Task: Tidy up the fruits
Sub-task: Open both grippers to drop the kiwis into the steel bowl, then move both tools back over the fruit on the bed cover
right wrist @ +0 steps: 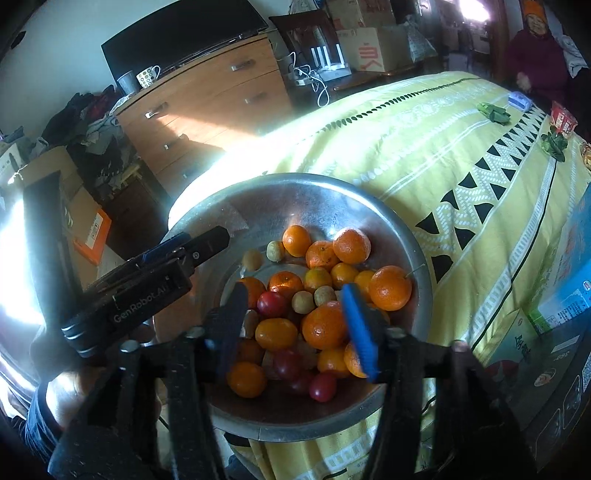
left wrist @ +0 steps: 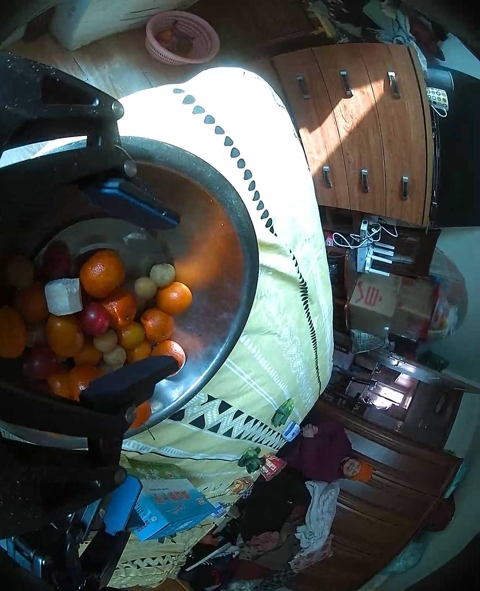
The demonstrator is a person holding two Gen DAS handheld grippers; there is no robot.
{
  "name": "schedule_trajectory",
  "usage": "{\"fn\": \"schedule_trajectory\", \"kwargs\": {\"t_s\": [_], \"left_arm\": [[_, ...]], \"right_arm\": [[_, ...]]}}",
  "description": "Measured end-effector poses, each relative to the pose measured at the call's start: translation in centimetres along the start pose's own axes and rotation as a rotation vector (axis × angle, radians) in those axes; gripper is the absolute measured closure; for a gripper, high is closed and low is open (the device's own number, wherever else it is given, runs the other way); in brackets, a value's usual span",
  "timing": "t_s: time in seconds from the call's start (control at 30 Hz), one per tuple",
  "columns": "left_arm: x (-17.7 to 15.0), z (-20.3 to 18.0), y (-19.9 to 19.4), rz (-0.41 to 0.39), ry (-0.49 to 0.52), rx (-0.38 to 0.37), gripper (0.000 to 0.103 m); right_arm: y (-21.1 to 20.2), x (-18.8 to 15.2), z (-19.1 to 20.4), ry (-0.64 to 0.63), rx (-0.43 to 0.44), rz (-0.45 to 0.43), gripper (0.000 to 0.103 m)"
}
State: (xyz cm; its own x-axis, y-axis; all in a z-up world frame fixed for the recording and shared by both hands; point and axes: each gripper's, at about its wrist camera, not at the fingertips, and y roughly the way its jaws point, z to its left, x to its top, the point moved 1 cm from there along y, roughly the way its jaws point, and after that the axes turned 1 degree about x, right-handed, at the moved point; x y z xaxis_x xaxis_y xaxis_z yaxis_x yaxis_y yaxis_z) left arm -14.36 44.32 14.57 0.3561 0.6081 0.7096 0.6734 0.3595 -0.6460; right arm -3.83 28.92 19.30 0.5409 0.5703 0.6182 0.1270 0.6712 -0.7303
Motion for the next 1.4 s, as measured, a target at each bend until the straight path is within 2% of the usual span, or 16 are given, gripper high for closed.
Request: {"fn": "schedule_trajectory", "kwargs": {"t_s": [0.03,0.13,0.27,0.47,0.57,0.63,0.77,0.9,1.03,1.13,1.17,1.27,1.4], "left_arm": [[0.0,0.0,-0.1,-0.005,-0.002,0.004,0.027],[0.2,-0.2,-0.3,-0.015,-0.007,0.006,0.027],[0.2,-1.9,-1.7,-0.054,0.016,-0.03,0.027],[-0.3,-6.2,-5.5,-0.138,0.073,-0.127,0.027],[-1.2,-9.6,-7.7,-0.178,0.136,-0.189,0.025],[-2.1,-12.4,-9.3,-0.211,0.181,-0.247,0.02],[-5.0,-19.1,-12.1,-0.258,0.296,-0.4,0.012],[-9.5,-26.3,-13.0,-0.181,0.442,-0.524,0.012],[-14.8,-31.3,-11.5,-0.029,0.534,-0.598,0.012],[-18.6,-33.6,-9.4,0.096,0.594,-0.589,0.012],[-19.5,-34.1,-8.7,0.13,0.605,-0.59,0.012],[-21.4,-34.5,-7.2,0.176,0.627,-0.568,0.012],[-22.5,-35.2,-5.2,0.222,0.641,-0.545,0.013]], "right_arm": [[-0.4,0.0,0.1,0.0,-0.006,-0.012,0.025],[-2.1,0.1,0.5,-0.016,-0.011,-0.054,0.025],[-5.9,-0.9,1.6,-0.065,-0.022,-0.146,0.025],[-11.7,-6.3,0.3,-0.046,-0.052,-0.218,0.025],[-14.7,-10.2,-2.1,0.011,-0.13,-0.231,0.026],[-16.8,-13.1,-4.1,0.064,-0.204,-0.242,0.025],[-19.8,-19.2,-8.6,0.178,-0.401,-0.208,0.025],[-21.5,-24.8,-13.2,0.34,-0.492,-0.141,0.025],[-23.1,-28.1,-16.0,0.441,-0.524,-0.145,0.027],[-24.2,-29.4,-18.3,0.502,-0.527,-0.168,0.041],[-24.4,-29.7,-19.1,0.512,-0.524,-0.173,0.049],[-24.1,-29.8,-22.1,0.511,-0.511,-0.169,0.066],[-22.0,-29.0,-26.7,0.477,-0.501,-0.127,0.07]]}}
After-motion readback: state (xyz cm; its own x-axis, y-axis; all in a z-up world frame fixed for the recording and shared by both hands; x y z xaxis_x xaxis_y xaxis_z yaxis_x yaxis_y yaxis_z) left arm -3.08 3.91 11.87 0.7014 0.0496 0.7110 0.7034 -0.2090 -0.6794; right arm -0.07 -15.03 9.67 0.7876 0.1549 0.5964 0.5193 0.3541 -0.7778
